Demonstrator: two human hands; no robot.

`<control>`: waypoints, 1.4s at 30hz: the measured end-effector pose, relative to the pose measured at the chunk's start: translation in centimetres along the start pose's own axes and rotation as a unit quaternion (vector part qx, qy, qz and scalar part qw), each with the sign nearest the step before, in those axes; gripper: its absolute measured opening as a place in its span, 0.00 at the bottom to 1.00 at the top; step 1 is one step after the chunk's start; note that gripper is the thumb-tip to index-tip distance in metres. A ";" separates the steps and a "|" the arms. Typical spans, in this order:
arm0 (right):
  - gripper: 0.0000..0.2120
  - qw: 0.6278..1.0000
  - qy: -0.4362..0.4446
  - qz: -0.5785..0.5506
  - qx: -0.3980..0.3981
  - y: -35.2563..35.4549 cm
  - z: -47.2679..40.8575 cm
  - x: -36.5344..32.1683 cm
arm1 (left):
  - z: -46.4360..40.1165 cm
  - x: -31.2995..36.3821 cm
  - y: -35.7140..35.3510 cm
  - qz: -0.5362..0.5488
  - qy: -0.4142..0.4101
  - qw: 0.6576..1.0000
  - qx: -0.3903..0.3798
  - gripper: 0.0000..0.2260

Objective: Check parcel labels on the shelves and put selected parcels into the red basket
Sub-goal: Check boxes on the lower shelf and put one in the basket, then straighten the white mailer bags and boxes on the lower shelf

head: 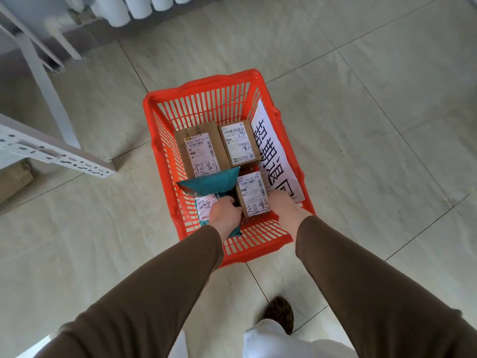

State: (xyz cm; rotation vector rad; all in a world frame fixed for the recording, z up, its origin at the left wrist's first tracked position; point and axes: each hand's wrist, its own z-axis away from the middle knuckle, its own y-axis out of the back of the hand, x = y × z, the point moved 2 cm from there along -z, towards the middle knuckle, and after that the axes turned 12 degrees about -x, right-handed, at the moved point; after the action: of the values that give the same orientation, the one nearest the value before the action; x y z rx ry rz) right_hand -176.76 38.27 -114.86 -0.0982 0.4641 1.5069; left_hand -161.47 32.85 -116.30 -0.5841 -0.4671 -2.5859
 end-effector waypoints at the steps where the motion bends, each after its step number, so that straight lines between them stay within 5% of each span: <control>1: 0.20 1.000 0.001 0.018 0.004 0.1 1.8 -0.7 | 1.7 0.5 0.8 -0.003 0.004 1.000 0.003 0.19; 4: 0.20 0.998 0.021 0.059 0.007 0.4 9.0 -4.0 | 8.0 2.8 3.3 0.023 -0.003 1.000 0.000 0.21; 9: 0.23 0.993 0.112 -0.045 -0.016 0.5 24.8 -12.1 | 24.0 10.3 9.5 0.155 -0.031 0.987 -0.041 0.13; 15: 0.06 0.968 0.247 -0.013 -0.047 1.1 45.4 -23.5 | 42.9 16.2 20.5 0.236 -0.107 0.965 0.045 0.18; 20: 0.18 0.927 0.370 0.032 -0.045 -2.3 61.3 -32.1 | 60.4 17.2 31.3 0.226 -0.219 0.940 0.135 0.13; 26: 0.07 0.870 0.476 0.070 -0.107 -13.6 77.0 -38.2 | 79.0 8.4 41.9 0.224 -0.316 0.889 0.243 0.06; 32: 0.11 0.808 0.545 0.137 -0.177 -31.1 88.7 -39.7 | 93.3 -5.7 50.0 0.263 -0.349 0.844 0.311 0.05; 42: 0.11 0.752 0.572 0.213 -0.249 -53.7 96.4 -41.5 | 103.7 -25.6 59.5 0.325 -0.326 0.789 0.406 0.12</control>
State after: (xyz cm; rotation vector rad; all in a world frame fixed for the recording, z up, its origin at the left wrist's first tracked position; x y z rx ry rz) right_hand -101.83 28.49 -24.37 -1.4989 1.0869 1.8637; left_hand -78.33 34.17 -26.61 -1.0519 -1.2468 -1.2725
